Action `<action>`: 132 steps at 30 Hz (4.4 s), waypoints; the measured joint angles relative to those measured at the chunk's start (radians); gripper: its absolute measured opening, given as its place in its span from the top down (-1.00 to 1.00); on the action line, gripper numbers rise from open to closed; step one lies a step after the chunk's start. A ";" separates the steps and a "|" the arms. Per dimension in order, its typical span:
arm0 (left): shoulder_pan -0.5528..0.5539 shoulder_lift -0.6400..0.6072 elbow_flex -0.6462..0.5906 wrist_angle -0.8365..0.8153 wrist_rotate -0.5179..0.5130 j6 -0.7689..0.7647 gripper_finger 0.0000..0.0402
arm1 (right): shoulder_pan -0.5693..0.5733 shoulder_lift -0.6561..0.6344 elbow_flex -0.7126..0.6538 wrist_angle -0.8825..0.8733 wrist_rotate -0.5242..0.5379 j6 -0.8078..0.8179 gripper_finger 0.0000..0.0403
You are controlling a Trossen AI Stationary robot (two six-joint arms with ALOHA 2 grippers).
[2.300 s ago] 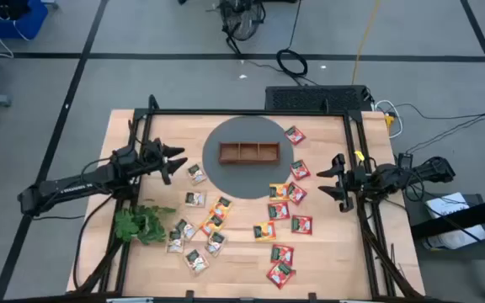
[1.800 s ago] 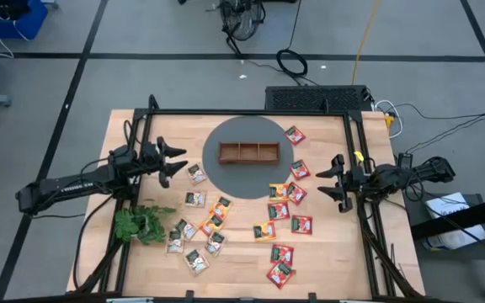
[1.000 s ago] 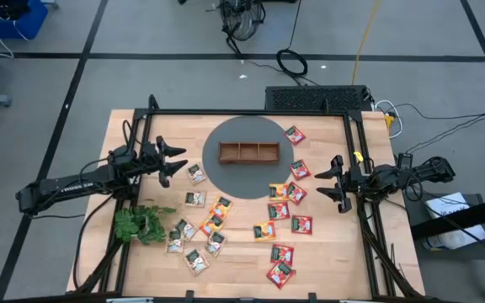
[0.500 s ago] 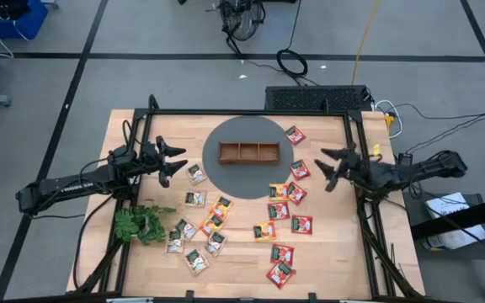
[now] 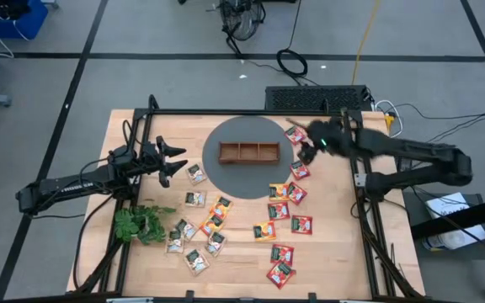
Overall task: Pick & Place Tea
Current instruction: Put the red tea bag into the right section of the wooden organizer
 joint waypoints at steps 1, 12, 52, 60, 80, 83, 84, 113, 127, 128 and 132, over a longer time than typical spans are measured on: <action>0.000 0.000 0.000 0.000 0.000 0.000 -0.06 | -0.051 0.036 0.018 -0.012 -0.058 -0.008 -0.28; 0.000 0.000 0.000 0.000 0.000 -0.057 -0.06 | -0.355 0.361 0.065 0.094 -0.205 -0.126 -0.33; 0.000 0.000 0.000 0.000 0.000 -0.109 -0.06 | -0.437 0.772 0.169 0.018 -0.407 -0.197 0.53; 0.000 0.000 0.000 0.000 0.000 -0.108 -0.06 | -0.420 0.730 0.164 0.009 -0.343 -0.195 0.94; 0.000 0.000 0.000 0.000 0.000 -0.109 -0.06 | 0.172 0.357 -0.072 0.613 0.213 0.128 1.00; 0.000 0.000 0.000 0.000 0.000 -0.108 -0.06 | 0.237 0.414 -0.093 0.691 0.330 0.167 1.00; 0.000 0.000 0.000 0.000 0.000 -0.108 -0.06 | 0.253 0.432 -0.094 0.709 0.358 0.194 1.00; 0.000 0.000 0.000 0.000 0.000 -0.108 -0.06 | 0.204 0.680 -0.100 0.999 0.324 0.280 0.77; 0.000 0.000 0.000 0.000 0.000 -0.109 -0.06 | 0.184 0.679 -0.099 0.994 0.353 0.271 0.21; 0.000 0.000 0.000 0.000 0.000 -0.108 -0.06 | 0.184 0.679 -0.099 0.994 0.353 0.271 0.18; 0.000 0.000 0.000 0.000 0.000 -0.108 -0.06 | 0.184 0.679 -0.099 0.995 0.355 0.243 0.10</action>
